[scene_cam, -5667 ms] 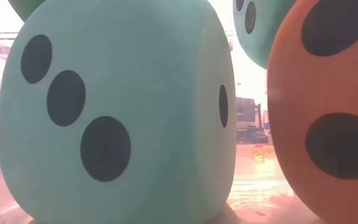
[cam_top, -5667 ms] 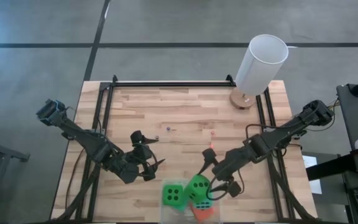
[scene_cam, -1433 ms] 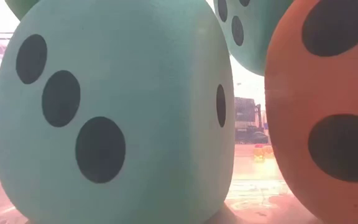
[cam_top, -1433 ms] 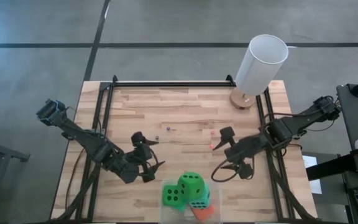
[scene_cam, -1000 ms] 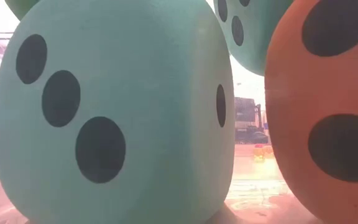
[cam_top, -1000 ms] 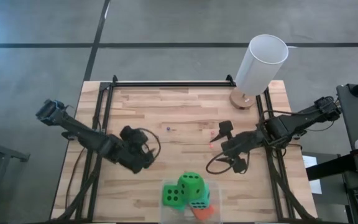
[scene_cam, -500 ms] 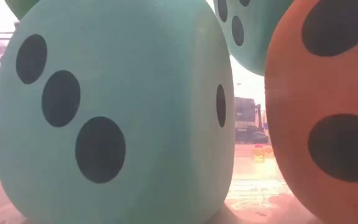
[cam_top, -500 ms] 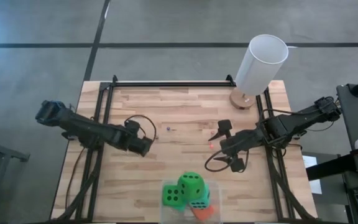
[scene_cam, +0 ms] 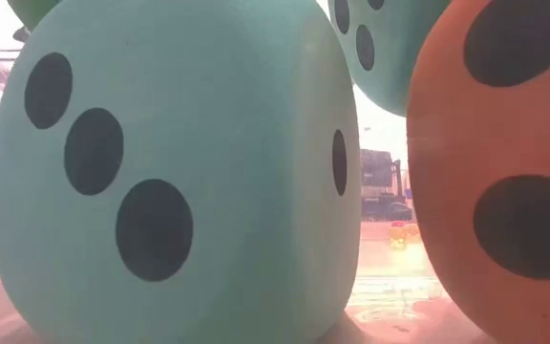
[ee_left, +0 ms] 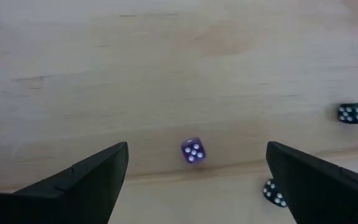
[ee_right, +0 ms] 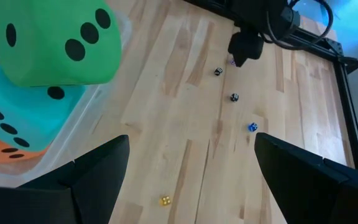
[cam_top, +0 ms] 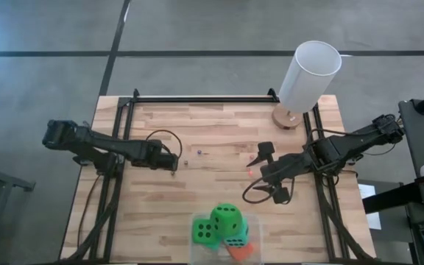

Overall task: Pick & Place Dice
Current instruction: Put the small purple dice into the transparent bin

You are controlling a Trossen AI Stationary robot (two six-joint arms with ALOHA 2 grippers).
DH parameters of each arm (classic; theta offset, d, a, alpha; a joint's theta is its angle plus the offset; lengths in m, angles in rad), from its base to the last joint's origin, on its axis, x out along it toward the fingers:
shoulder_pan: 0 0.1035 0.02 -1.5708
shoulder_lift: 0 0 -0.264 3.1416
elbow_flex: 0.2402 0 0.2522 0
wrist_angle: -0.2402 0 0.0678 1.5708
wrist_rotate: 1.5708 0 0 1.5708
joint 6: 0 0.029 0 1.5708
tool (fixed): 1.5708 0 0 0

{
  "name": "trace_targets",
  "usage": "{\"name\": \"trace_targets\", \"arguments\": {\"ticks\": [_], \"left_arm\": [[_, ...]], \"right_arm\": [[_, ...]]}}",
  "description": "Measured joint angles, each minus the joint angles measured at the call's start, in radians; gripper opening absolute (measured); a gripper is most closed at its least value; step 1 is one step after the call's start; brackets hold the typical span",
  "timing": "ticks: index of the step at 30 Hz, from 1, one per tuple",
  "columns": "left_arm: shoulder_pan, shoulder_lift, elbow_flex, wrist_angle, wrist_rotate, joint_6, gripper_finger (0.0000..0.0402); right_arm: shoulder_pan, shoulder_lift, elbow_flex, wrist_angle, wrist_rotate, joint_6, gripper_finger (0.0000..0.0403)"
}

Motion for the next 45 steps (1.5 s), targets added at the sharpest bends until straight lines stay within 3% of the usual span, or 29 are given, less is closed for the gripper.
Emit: {"name": "trace_targets", "arguments": {"ticks": [7, 24, 45], "left_arm": [[0.009, 0.004, -0.012, 0.012, 0.01, -0.004, 0.0383], [0.01, 0.005, -0.077, 0.115, 0.035, -0.09, 0.0337], [0.01, 0.004, -0.133, 0.189, 0.024, -0.112, 0.0229]], "right_arm": [[0.0, 0.0, 0.0, 0.017, 0.0, -0.014, 0.0343], [0.001, 0.0, 0.0, 0.017, -0.003, -0.018, 0.0343], [0.001, 0.0, 0.0, 0.029, -0.003, -0.018, 0.0343]]}}
